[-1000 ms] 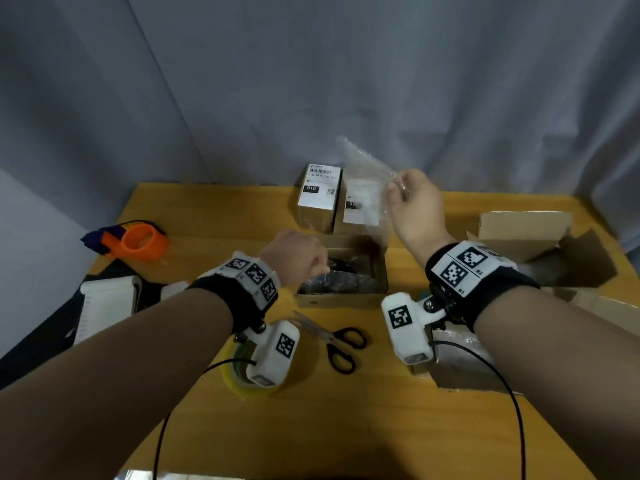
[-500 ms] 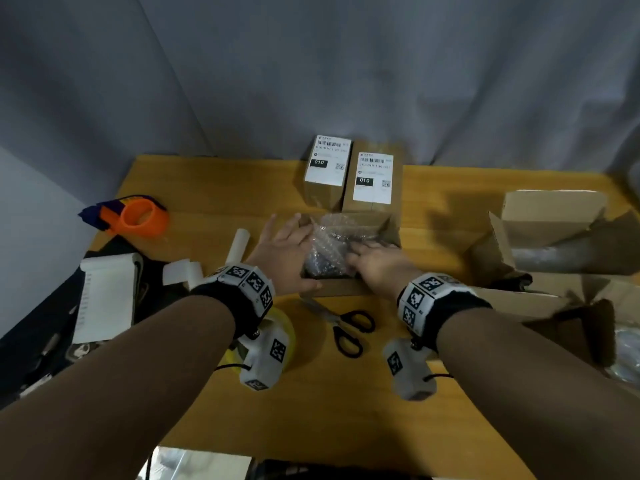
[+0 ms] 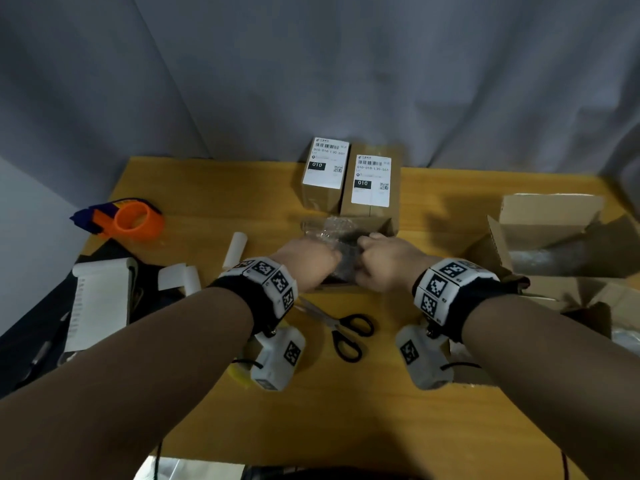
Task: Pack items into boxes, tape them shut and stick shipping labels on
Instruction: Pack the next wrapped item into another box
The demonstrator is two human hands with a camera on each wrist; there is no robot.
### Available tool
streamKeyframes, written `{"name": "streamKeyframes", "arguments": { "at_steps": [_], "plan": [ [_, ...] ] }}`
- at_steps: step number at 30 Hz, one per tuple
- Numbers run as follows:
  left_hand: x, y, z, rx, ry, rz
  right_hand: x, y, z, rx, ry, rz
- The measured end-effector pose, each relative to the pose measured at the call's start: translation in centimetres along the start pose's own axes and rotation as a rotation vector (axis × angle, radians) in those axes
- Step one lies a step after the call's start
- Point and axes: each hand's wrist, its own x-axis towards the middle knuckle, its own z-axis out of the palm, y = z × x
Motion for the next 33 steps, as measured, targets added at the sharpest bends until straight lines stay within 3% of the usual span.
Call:
{"name": "streamKeyframes", "arguments": {
  "at_steps": [4, 8, 11, 16, 20, 23, 25, 28, 29, 31, 33],
  "plan": [
    [1.5, 0.5, -0.4, 0.137, -0.217, -0.072, 0.7, -1.0, -0.2, 0.01, -0.057, 0.078],
    [1.8, -0.3, 0.2, 0.166, -0.243, -0.071, 2.1, -1.9, 0.4, 0.07, -0.338, 0.218],
    [1.6, -1.1, 0.4, 0.127, -0.274, -0.077, 3.1, -1.2, 1.3, 0.194, -0.372, 0.214],
    [1.3, -2.0, 0.9, 0.152, -0.228, -0.043, 3.2, -1.1, 1.6, 0.405, -0.337, 0.229],
    [0.9, -2.6, 0.6, 0.033, 0.041, 0.01, 2.1, -0.7, -0.2, 0.085, -0.062, 0.129],
    [0.1, -2.9, 0.1, 0.009, 0.033, 0.052, 1.5, 0.0, -0.7, -0.029, 0.104, 0.083],
    [-0.4, -2.9, 0.4, 0.057, -0.091, 0.034, 1.6, 0.4, -0.4, -0.144, 0.013, 0.089],
    [-0.5, -2.5, 0.8, 0.105, -0.23, -0.016, 1.9, 1.0, 1.1, -0.365, -0.357, 0.185],
    [-0.5, -2.4, 0.7, 0.129, -0.248, -0.018, 1.9, 1.1, 1.5, -0.397, -0.401, 0.205],
    [-0.6, -2.2, 0.7, 0.156, -0.183, -0.017, 1.6, 1.0, 1.5, -0.312, -0.271, 0.2],
    [-1.0, -2.2, 0.7, 0.112, 0.025, -0.048, 0.7, 0.3, 0.6, -0.207, -0.035, 0.208]
  ]
}}
